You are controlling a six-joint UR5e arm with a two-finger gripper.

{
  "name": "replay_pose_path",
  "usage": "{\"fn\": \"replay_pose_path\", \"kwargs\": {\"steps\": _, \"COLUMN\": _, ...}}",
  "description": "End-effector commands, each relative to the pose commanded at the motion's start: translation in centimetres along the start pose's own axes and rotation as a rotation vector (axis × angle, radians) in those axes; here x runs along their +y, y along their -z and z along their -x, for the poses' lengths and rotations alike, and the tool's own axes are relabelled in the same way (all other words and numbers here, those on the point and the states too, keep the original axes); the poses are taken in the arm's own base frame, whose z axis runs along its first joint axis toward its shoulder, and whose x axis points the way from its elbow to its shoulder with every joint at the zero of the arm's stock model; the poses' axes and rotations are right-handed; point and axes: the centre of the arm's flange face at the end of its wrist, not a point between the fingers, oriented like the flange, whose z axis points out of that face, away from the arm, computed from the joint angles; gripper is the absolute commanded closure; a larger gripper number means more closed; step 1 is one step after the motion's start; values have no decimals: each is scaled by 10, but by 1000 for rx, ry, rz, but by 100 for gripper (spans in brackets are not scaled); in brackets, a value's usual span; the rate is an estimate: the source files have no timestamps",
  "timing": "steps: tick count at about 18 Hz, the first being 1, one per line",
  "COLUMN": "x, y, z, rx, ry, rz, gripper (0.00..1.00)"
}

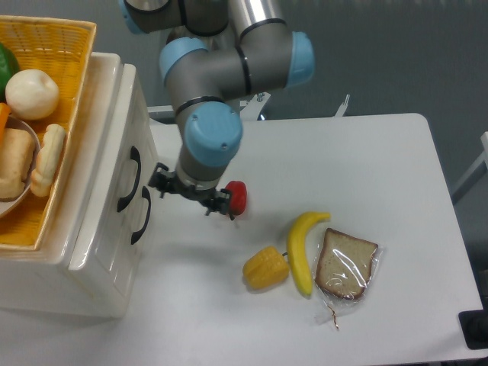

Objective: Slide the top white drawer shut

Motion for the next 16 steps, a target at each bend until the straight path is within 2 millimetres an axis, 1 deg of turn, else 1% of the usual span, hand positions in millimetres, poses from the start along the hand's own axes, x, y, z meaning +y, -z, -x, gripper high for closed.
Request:
{"fn": "replay_pose_path", "kwargs": {"steps": 1, "x": 9, "y": 7, "z": 15, "rx": -6, "ry": 20, "rz": -11, "gripper": 0}}
{"fn": "replay_pose_path", "kwargs": {"steps": 2, "x": 16, "y": 15, "z": 24, "rx": -17, "ry": 20, "rz": -22, "gripper": 0}}
{"fn": "replay_pose_path", "kwargs": {"steps": 5, "x": 40, "y": 36, "z": 55, "rx": -66, "ry": -71, "rz": -22, "gripper": 0}}
{"fn": "replay_pose_path", "kwargs": {"steps": 7, "x": 52, "y": 41, "z": 69, "rx": -88, "ry": -144, "rz": -4, "gripper": 0}}
{"fn": "replay_pose_path", "kwargs": {"steps": 9, "x": 71, "y": 56, "z": 83, "rx": -129, "ry": -208, "rz": 14, "gripper": 0}}
{"fn": "replay_pose_path", "kwargs": {"steps": 12, "x": 97, "y": 78, "z": 95, "rx": -164, "ry": -319, "rz": 15, "gripper": 0}}
{"fn": "replay_pose_path", "kwargs": {"steps": 14, "x": 117, "y": 91, "z": 104, "rx": -181, "ry": -300, "rz": 3, "gripper": 0}}
{"fn": "replay_pose_path", "kwargs": {"steps": 16, "x": 126, "y": 97, "z": 103, "rx": -190, "ry": -288, "rz": -3, "gripper": 0}}
